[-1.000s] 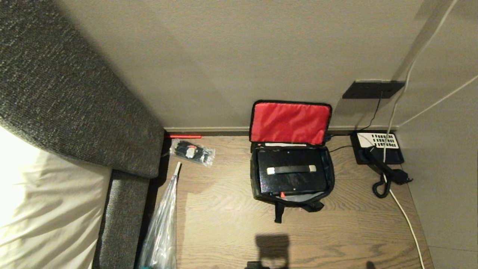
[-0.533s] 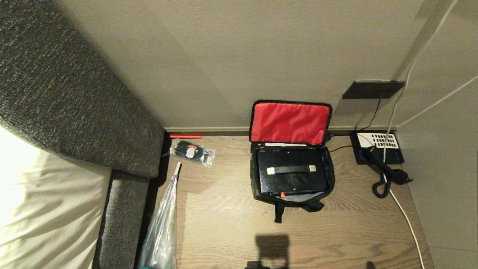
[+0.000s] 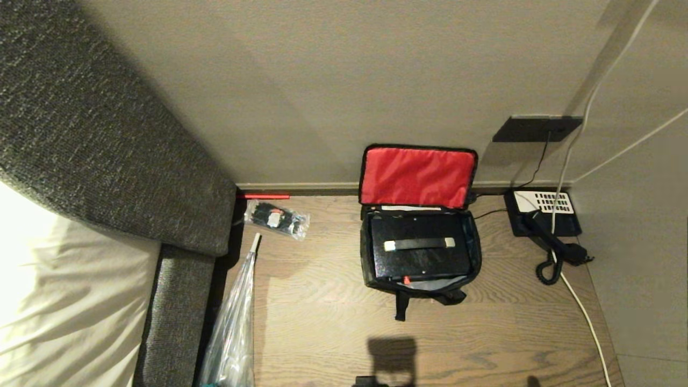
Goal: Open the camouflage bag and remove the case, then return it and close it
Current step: Grip the handle
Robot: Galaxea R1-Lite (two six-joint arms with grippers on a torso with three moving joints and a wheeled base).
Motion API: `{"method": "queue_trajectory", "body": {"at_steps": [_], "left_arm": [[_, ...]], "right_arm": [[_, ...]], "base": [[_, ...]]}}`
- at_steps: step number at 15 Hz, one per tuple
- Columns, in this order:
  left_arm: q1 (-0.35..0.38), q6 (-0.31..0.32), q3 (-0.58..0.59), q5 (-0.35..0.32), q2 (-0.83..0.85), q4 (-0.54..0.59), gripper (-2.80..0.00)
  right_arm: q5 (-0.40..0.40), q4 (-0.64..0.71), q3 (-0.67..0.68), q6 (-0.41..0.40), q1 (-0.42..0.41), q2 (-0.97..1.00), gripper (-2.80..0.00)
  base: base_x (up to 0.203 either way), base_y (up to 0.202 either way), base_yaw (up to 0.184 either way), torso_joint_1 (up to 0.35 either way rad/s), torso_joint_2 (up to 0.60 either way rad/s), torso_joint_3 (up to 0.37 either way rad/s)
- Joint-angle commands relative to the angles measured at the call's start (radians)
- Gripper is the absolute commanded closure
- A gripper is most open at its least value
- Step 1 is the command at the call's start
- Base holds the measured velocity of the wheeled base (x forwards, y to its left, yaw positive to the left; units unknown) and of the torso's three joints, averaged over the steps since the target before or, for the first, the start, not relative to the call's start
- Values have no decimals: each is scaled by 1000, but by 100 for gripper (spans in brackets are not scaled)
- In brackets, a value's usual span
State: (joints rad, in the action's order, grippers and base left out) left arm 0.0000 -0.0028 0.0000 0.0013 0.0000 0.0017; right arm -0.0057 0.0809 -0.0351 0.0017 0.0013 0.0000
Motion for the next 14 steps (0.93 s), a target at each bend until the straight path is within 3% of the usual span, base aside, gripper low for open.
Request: {"method": "queue_trajectory", "body": {"at_steps": [1,14], "left_arm": [[0,0,0,0,0,0,0],[0,0,0,0,0,0,0]], "right_arm": [[1,0,0,0,0,2,0],[0,0,0,0,0,2,0]], "base": [[0,0,0,0,0,0],[0,0,0,0,0,0]]}}
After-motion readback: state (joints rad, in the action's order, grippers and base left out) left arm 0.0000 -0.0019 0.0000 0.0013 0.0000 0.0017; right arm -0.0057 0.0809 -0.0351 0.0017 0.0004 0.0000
